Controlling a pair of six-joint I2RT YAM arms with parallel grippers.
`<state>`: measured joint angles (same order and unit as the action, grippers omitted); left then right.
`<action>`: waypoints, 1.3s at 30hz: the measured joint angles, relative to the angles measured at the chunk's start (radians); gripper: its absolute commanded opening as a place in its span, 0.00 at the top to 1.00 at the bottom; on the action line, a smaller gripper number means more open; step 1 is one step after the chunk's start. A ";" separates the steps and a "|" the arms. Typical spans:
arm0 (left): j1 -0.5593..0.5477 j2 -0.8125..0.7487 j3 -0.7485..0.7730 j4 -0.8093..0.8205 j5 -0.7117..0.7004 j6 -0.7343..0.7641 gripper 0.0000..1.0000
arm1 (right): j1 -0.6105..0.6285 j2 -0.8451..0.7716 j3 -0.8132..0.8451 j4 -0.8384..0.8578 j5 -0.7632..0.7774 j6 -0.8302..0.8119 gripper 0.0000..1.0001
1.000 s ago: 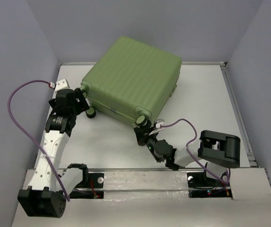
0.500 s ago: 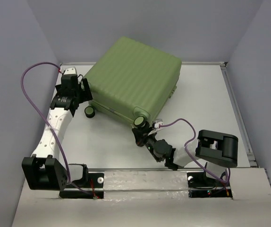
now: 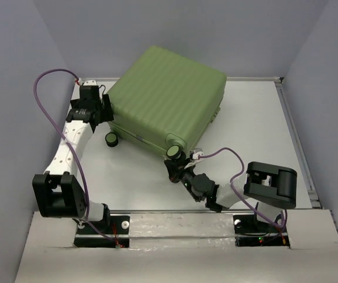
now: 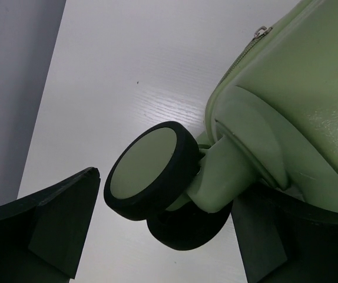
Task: Pack the luggage
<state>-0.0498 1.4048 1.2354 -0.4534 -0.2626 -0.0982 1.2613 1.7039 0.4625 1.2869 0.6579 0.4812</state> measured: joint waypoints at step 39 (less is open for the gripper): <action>-0.515 -0.490 -0.442 0.182 0.403 -0.179 0.82 | -0.325 -0.842 -0.070 -1.051 -0.320 0.031 0.93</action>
<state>-0.5648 0.9146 0.7933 -0.2710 0.1402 -0.2771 0.9367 0.8623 0.3923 0.2363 0.3382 0.5125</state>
